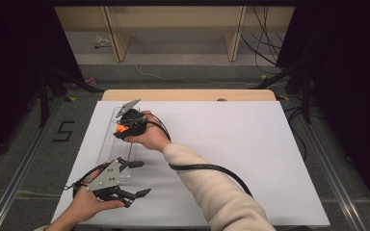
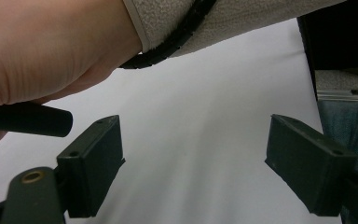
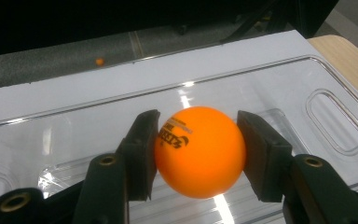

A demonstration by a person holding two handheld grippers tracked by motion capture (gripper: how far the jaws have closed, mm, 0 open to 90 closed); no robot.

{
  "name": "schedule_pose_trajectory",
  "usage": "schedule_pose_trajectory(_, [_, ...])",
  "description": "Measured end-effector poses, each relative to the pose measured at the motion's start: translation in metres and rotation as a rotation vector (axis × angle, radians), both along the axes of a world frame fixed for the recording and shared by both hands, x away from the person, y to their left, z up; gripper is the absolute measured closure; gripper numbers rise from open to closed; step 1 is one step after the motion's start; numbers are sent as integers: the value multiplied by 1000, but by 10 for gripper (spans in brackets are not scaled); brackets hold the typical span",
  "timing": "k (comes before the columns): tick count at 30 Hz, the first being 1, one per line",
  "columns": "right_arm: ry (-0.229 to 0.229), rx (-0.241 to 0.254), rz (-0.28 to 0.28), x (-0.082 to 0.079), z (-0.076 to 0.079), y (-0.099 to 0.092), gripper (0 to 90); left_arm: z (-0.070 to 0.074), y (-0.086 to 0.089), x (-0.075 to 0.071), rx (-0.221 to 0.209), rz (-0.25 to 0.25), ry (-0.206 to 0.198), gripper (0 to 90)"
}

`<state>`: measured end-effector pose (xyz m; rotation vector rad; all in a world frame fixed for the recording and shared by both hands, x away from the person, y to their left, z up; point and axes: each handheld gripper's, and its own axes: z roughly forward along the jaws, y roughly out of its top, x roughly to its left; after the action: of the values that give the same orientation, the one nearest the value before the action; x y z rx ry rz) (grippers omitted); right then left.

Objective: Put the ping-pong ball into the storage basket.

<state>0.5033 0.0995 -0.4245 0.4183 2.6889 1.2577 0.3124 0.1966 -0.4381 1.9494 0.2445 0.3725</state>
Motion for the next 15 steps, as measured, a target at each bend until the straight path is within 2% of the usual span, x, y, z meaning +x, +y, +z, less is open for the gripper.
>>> schedule_pose_trajectory(15, [1,-4,0,0,-3,1,511,0,0,0,0,-1,1,182])
